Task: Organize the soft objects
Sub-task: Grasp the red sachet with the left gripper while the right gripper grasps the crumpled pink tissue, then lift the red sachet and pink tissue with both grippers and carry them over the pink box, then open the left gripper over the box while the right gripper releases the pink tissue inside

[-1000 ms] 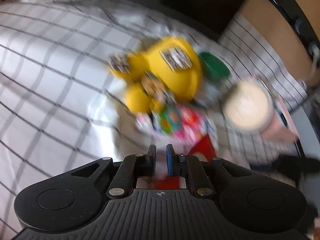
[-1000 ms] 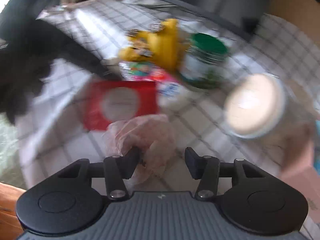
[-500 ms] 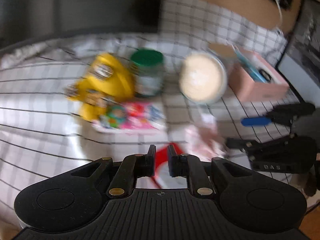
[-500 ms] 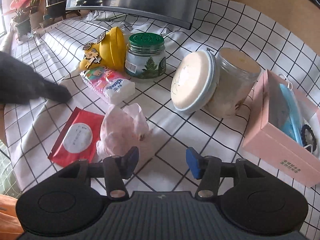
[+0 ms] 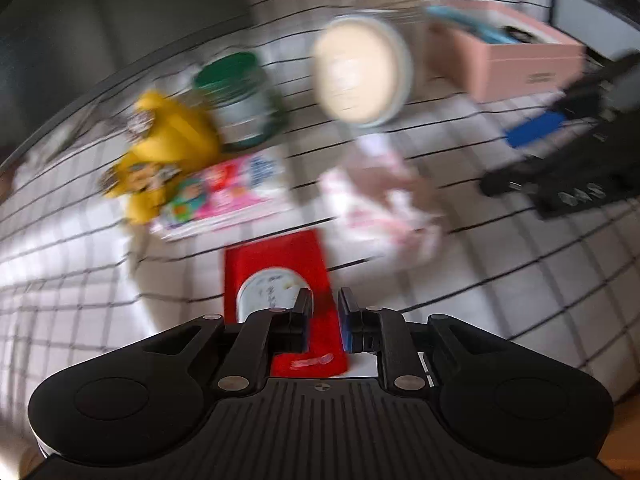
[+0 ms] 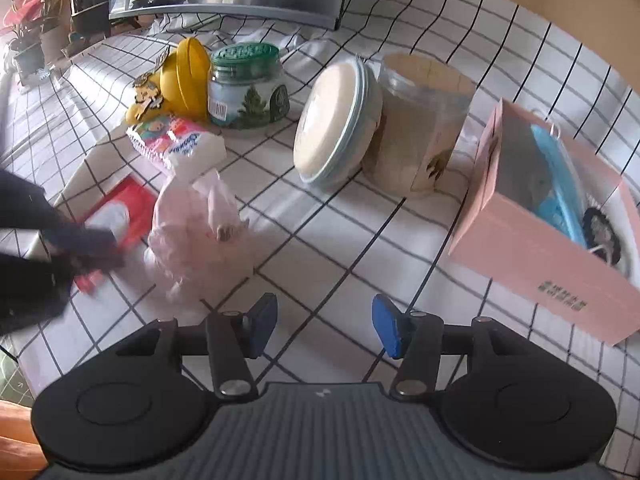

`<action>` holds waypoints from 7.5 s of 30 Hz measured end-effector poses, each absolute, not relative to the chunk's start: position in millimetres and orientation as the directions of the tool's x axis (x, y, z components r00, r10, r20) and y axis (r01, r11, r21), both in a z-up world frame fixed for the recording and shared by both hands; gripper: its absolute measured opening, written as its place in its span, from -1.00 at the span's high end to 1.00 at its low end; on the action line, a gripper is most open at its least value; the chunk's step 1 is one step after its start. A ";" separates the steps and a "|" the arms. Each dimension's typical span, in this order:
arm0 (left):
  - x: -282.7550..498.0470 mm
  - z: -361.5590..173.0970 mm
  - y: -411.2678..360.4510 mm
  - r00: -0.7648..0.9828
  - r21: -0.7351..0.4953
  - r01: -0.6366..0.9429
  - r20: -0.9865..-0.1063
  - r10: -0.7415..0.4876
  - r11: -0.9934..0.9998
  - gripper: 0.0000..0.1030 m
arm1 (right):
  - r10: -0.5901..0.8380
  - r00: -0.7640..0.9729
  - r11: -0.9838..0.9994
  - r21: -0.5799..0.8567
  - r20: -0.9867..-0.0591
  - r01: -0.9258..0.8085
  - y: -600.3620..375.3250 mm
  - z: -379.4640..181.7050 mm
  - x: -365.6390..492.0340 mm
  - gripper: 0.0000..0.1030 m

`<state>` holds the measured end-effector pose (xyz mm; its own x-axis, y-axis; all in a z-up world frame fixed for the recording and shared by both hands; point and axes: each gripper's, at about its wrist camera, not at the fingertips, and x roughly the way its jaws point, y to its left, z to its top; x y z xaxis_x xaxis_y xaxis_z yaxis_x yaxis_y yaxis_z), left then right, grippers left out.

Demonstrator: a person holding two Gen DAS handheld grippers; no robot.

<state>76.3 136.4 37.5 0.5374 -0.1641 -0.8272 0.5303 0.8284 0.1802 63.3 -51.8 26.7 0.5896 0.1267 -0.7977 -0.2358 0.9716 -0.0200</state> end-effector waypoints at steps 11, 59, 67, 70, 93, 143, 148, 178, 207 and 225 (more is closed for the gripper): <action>98.7 39.9 155.7 0.429 -0.085 0.434 -0.856 -0.289 0.897 0.57 | 0.168 0.600 0.974 0.039 -0.782 -0.221 -56.7 17.4 58.2 -0.29; 112.8 28.3 181.2 0.516 0.001 0.408 -0.826 -0.229 0.913 -0.47 | 0.237 0.588 0.957 0.083 -0.773 -0.277 -46.5 12.4 55.4 -0.80; 104.0 33.1 183.0 0.541 0.004 0.420 -0.804 -0.246 0.908 -0.02 | 0.378 0.590 0.917 0.202 -0.713 -0.344 -13.6 38.2 91.2 -0.76; 103.9 33.4 188.1 0.536 -0.018 0.415 -0.803 -0.260 0.910 0.01 | 0.359 0.545 0.914 0.167 -0.757 -0.370 0.1 26.0 102.1 -0.41; 94.4 47.2 134.8 0.334 -0.178 0.462 -0.872 -0.357 0.869 0.76 | 0.222 0.556 0.954 0.062 -0.801 -0.292 -69.0 38.8 41.6 0.51; 65.3 45.8 112.1 0.408 -0.071 0.595 -0.832 -0.377 0.800 -0.03 | 0.243 0.605 0.942 0.036 -0.758 -0.333 -85.0 55.9 17.6 0.51; 46.9 58.4 83.9 0.329 -0.108 0.701 -0.828 -0.454 0.705 -0.03 | 0.182 0.608 0.960 0.006 -0.773 -0.280 -111.9 63.4 0.0 0.51; 214.4 119.1 -134.1 0.458 -0.224 0.615 -0.679 -0.573 0.756 -0.07 | -0.024 0.800 0.990 0.098 -0.600 0.104 -300.1 168.6 131.0 0.50; 224.3 93.4 -122.2 0.529 -0.232 0.548 -0.648 -0.548 0.803 -0.32 | -0.009 0.751 0.987 0.113 -0.660 0.110 -296.7 77.8 123.1 -0.03; 222.3 44.2 -167.9 0.366 -0.151 0.638 -0.803 -0.470 0.755 -0.51 | -0.068 0.739 0.982 0.084 -0.670 0.167 -282.5 71.5 74.4 -0.05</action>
<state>222.3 -167.9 44.2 0.3660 -0.4699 -0.8033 0.6382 0.7549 -0.1508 74.4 -282.5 71.5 0.7395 -0.0684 -0.6697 0.1672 0.9823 0.0842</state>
